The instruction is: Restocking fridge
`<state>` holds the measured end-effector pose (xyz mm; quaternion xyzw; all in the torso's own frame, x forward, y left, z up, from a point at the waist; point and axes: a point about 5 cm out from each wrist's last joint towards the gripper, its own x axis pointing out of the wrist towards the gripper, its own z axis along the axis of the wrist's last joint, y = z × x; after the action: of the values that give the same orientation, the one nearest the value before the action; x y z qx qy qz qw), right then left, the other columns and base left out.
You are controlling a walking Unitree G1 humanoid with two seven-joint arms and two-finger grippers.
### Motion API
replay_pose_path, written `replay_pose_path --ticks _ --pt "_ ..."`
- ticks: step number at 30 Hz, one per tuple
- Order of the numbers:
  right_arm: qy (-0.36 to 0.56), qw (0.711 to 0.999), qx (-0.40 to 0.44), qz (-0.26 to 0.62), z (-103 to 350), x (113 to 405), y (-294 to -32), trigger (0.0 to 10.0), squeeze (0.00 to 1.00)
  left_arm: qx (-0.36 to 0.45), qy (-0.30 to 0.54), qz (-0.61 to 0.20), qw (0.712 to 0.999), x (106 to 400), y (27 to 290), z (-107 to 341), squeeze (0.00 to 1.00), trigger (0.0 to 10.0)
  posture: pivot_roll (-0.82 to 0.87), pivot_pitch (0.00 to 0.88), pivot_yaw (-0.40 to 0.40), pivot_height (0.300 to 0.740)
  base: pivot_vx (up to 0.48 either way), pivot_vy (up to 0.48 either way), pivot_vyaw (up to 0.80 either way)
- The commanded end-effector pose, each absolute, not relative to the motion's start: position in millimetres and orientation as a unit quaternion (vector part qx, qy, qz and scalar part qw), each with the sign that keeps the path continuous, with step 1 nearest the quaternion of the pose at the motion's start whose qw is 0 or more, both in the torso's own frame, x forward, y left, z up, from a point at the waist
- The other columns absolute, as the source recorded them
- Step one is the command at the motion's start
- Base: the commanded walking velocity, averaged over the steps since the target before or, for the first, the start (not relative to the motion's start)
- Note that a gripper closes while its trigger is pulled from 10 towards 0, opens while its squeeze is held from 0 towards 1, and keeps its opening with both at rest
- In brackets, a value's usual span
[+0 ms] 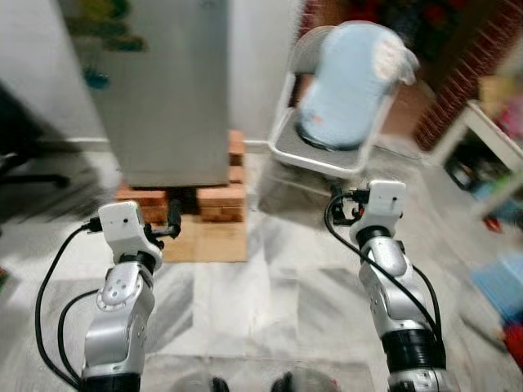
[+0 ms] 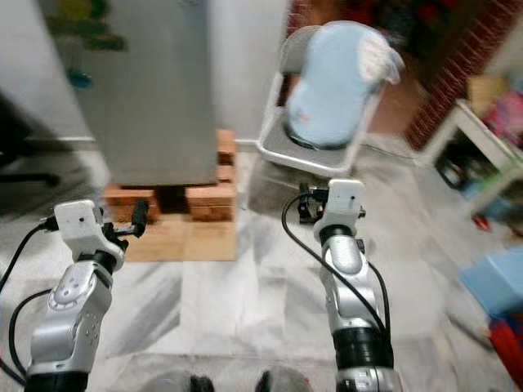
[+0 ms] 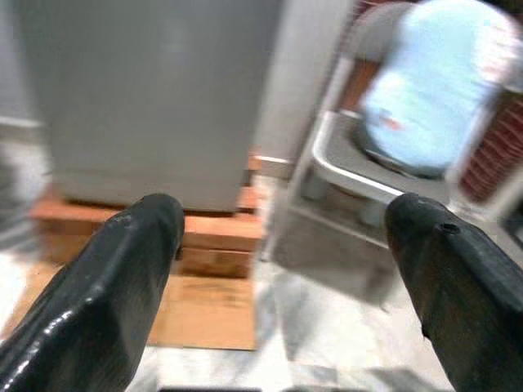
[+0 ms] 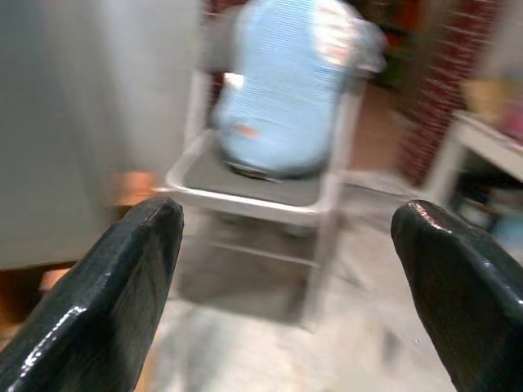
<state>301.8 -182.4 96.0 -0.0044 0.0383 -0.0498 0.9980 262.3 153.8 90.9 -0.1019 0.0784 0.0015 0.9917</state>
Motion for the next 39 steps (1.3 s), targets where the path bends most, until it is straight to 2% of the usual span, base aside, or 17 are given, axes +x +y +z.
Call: replay_pose_path --ticks 1,29,39 --pt "0.030 0.999 0.003 -0.040 100.7 304.9 -173.3 10.0 0.00 -0.093 0.072 0.008 0.993 262.7 161.9 94.6 0.00 10.0 0.01 0.063 -0.009 0.740 0.000 0.480 -0.80" --pt "0.034 0.999 -0.011 -0.037 100.5 304.7 -168.5 10.0 0.00 -0.111 0.091 0.000 0.990 262.1 159.0 90.2 0.00 10.0 0.00 0.084 -0.033 0.740 0.000 0.480 -0.80" --pt "0.028 0.998 -0.015 -0.046 102.7 305.9 -168.4 10.0 0.00 -0.106 0.093 -0.008 0.990 262.4 155.9 90.3 0.00 10.0 -0.01 0.081 -0.016 0.740 0.000 0.480 -0.80"
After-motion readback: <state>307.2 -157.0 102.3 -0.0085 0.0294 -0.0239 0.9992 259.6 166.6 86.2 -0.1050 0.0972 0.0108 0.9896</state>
